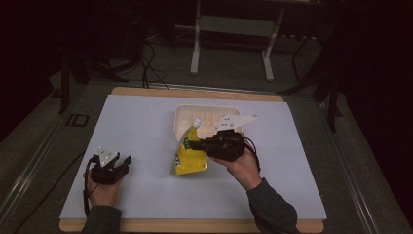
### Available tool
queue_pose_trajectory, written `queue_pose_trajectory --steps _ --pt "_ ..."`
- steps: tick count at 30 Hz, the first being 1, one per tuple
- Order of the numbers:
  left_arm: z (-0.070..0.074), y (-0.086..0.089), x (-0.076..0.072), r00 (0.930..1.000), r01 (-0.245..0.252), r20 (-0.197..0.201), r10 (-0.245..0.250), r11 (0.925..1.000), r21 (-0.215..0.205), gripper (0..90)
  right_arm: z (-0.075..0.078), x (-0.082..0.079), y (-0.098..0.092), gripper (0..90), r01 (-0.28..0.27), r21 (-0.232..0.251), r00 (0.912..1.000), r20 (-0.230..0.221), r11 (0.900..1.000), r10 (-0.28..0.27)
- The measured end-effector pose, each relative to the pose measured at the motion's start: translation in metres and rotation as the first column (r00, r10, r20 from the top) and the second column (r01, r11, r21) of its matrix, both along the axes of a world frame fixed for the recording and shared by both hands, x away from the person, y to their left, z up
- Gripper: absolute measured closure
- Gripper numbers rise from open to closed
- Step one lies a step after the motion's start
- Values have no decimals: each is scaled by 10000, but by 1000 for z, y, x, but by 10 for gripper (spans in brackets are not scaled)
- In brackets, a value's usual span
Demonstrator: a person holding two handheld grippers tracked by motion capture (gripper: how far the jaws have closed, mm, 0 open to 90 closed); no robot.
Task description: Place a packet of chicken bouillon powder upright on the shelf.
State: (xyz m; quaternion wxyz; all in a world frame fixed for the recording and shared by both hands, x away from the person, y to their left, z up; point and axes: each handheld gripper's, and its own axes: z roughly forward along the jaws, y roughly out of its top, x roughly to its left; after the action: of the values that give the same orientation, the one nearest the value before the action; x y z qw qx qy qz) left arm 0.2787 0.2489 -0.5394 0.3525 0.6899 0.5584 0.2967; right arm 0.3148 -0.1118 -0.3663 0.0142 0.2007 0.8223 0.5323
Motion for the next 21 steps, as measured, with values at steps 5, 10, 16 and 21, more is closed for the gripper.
queue_pose_trajectory --steps 5,10,16,21 --pt "0 0 0 10000 8 -5 -8 10000 8 532 4 4 1 900 32 -76 9999 129 10000 -31" --pt "0 0 0 10000 9 -2 -9 10000 -1 531 6 9 4 900 66 -190 9998 163 9998 -62" --pt "0 0 0 10000 14 6 -14 10000 -12 531 6 13 8 900 41 -327 9997 240 9995 -33" --pt "0 0 0 10000 1 3 -1 10000 -30 530 7 16 9 900 97 -344 9996 278 9994 -87"
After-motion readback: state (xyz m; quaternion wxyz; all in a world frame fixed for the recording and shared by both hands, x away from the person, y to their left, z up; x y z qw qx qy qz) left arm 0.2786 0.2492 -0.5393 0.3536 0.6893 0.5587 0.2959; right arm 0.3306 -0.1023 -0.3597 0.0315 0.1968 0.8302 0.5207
